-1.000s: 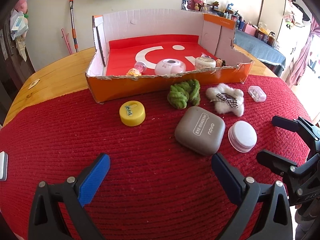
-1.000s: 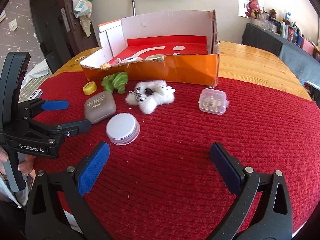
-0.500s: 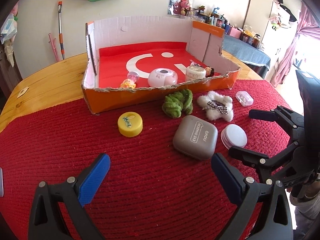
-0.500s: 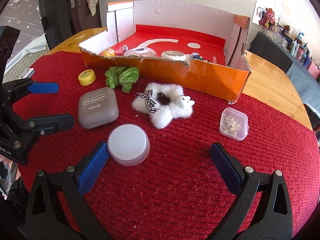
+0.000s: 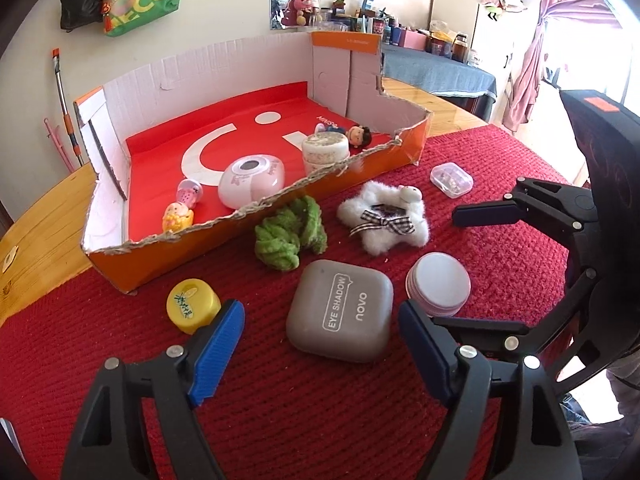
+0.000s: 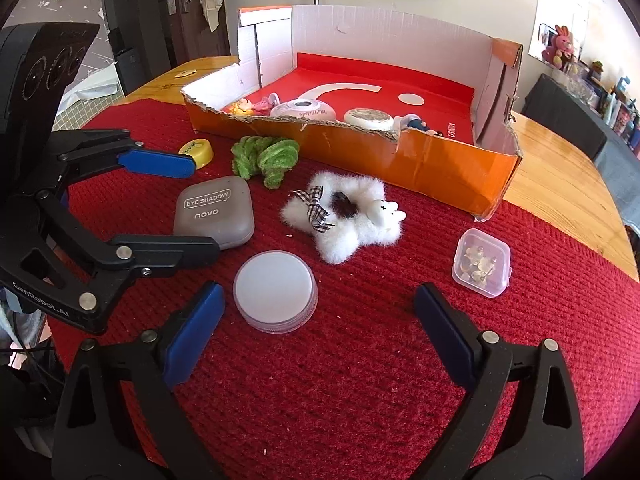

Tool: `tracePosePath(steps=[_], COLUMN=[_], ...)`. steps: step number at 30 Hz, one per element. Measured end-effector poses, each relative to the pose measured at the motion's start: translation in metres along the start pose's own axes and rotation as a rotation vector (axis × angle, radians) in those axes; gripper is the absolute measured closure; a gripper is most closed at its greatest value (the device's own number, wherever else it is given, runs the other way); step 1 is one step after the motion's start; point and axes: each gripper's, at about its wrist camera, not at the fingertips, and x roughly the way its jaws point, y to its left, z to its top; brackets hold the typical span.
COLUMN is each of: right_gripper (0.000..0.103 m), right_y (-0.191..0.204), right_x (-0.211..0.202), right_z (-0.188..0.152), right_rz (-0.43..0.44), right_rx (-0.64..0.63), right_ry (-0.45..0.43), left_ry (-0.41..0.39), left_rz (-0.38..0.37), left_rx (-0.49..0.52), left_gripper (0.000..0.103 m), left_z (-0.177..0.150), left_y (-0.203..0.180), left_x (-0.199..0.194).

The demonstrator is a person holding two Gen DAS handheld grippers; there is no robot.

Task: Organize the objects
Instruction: 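Grasp the grey eye shadow case with the left tool while the right grasps the white round container, then lift the eye shadow case and white container and carry both over the box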

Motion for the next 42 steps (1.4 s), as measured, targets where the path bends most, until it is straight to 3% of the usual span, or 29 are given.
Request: tracePosePath(steps=[6, 10, 11, 13, 28, 42], right_gripper=[0.023, 0.044, 0.047, 0.063, 0.064, 0.064], right_y=[0.005, 0.009, 0.011, 0.015, 0.020, 0.027], right_x=[-0.001, -0.003, -0.003, -0.005, -0.041, -0.054], right_z=[0.000, 0.000, 0.000, -0.001, -0.002, -0.001], right_rz=[0.012, 0.028, 0.028, 0.039, 0.032, 0.042], right_rx=[-0.023, -0.037, -0.044, -0.050, 0.000, 0.001], right_ry=[-0.016, -0.035, -0.041, -0.053, -0.155, -0.178], left_ry=[0.001, -0.014, -0.019, -0.031, -0.090, -0.131], left_rz=[-0.010, -0.035, -0.032, -0.027, -0.051, -0.034], left_rx=[0.015, 0.006, 0.007, -0.002, -0.139, -0.139], left_gripper=[0.035, 0.048, 0.048, 0.048, 0.048, 0.048], left_z=[0.000, -0.002, -0.003, -0.006, -0.024, -0.027], left_y=[-0.003, -0.003, -0.004, -0.005, -0.009, -0.013], left_x=[0.005, 0.003, 0.002, 0.000, -0.030, -0.054])
